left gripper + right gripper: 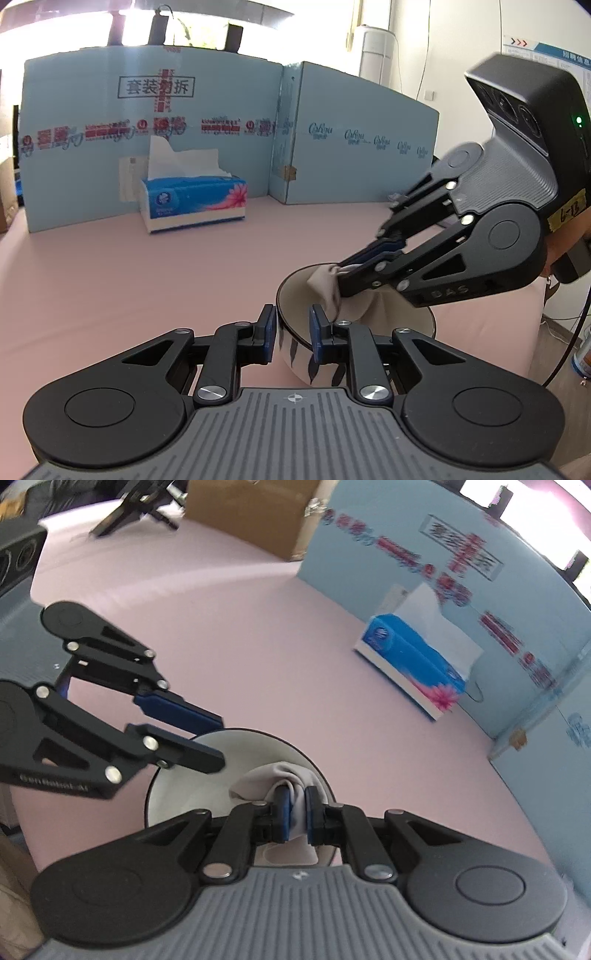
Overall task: Clean bowl
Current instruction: 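Wipe the cloth around the inside near the rim with the right gripper while the left holds the bowl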
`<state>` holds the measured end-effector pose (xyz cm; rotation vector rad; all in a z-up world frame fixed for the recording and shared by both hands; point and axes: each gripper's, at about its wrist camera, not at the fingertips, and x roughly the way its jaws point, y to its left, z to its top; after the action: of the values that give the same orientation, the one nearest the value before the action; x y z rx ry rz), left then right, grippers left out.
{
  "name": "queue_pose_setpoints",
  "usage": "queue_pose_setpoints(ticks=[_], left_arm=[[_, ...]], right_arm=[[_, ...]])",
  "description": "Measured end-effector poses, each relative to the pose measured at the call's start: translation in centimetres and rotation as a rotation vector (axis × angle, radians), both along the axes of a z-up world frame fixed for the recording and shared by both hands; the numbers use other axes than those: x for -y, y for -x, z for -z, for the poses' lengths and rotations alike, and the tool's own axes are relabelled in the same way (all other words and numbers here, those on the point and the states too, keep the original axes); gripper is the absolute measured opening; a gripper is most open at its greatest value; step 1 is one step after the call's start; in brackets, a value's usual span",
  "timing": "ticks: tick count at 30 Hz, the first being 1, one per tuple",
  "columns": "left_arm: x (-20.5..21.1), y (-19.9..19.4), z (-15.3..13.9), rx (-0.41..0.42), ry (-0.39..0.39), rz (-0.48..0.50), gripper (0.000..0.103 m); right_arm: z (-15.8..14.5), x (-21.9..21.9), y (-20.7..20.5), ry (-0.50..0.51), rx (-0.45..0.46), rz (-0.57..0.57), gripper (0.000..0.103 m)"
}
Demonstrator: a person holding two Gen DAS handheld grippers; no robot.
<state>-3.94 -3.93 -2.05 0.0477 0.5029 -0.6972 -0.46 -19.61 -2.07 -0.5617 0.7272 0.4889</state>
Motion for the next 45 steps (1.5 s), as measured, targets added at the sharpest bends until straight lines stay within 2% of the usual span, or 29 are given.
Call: queue_pose_setpoints(ticks=[7,12,23,29,36,45], left_arm=[[-1.2,-0.5,0.1,-0.033,0.063,-0.024,0.027],[-2.1,-0.5,-0.3,-0.022,0.085,-0.058,0.026],[-1.3,-1.4,0.3,-0.037,0.032,-0.079,0.019],[-1.0,-1.4,0.4,-0.033,0.012,-0.072,0.015],[-0.8,-1.3,0.3,-0.028,0.002,-0.077,0.01],[-0.6,-1.2,0.2,-0.027,-0.005,-0.069,0.004]], right_arm=[[0.9,0.2,-0.5,-0.078,-0.005,0.037,0.009],[1.1,0.4,-0.7,-0.14,-0.005,0.046,0.009],[1.3,1.4,-1.0,-0.316,-0.063,0.056,0.009],[1.4,1.5,-1.2,-0.376,-0.088,0.054,0.009],[1.5,1.3,-1.3,-0.394,-0.106,0.043,0.01],[2.1,2.3,-1.7,-0.49,-0.211,0.002,0.012]])
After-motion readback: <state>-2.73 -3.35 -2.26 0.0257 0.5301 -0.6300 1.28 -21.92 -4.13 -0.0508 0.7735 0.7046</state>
